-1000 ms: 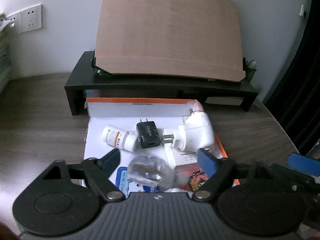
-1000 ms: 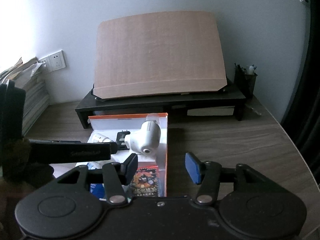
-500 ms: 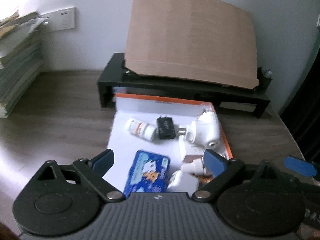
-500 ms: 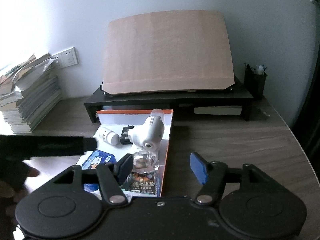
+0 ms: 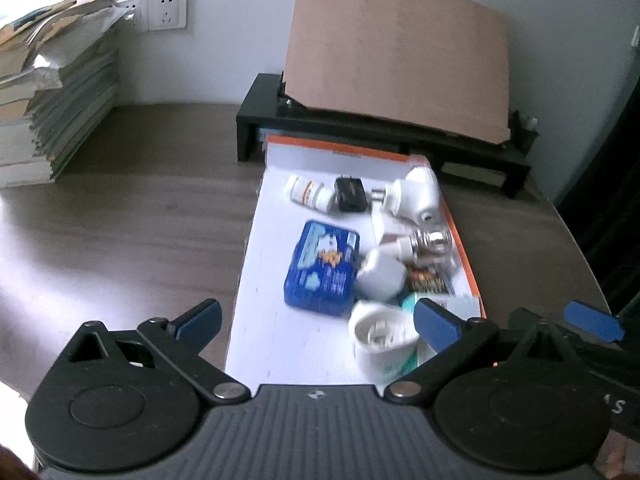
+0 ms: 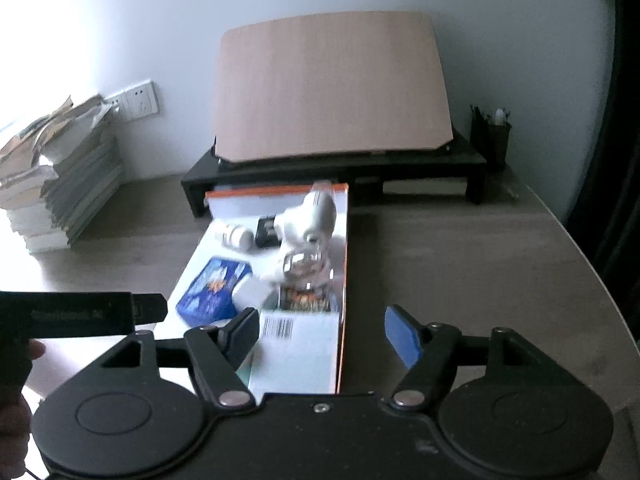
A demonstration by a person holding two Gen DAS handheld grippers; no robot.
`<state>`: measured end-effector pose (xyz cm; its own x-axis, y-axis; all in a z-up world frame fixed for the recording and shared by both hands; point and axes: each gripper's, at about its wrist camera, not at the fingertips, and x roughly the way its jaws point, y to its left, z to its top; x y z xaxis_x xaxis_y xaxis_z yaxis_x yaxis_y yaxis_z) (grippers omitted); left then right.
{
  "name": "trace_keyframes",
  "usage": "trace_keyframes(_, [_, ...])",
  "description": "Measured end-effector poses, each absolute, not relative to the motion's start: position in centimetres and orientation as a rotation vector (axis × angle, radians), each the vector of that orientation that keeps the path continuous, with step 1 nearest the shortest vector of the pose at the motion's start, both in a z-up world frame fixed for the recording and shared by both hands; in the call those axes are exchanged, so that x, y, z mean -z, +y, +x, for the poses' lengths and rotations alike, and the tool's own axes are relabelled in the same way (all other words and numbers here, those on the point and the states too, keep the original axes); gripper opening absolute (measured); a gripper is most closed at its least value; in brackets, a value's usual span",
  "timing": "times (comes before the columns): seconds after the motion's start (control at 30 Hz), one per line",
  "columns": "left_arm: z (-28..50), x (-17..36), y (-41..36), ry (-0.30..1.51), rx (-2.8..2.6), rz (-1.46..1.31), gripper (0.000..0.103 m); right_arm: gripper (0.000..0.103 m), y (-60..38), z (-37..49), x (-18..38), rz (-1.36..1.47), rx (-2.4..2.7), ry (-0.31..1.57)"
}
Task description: Organize rigid objects
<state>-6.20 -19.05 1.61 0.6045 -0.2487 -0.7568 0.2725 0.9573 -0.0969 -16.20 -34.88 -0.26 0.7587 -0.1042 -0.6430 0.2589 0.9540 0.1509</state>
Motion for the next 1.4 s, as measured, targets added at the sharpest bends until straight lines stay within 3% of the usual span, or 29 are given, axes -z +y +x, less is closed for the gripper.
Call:
trace_keyframes(0.47, [-10.4, -1.6, -18.2, 0.870, 0.329, 0.069, 0.103, 0.083, -32.9, -20.5, 0.1, 0.253, 0.246, 0.700])
trace_keyframes(1.4, [-11.2, -1.2, -18.7, 0.872, 0.332, 0.060, 0.103, 0.084, -32.7, -20.9, 0.4, 0.233, 0.245, 0.705])
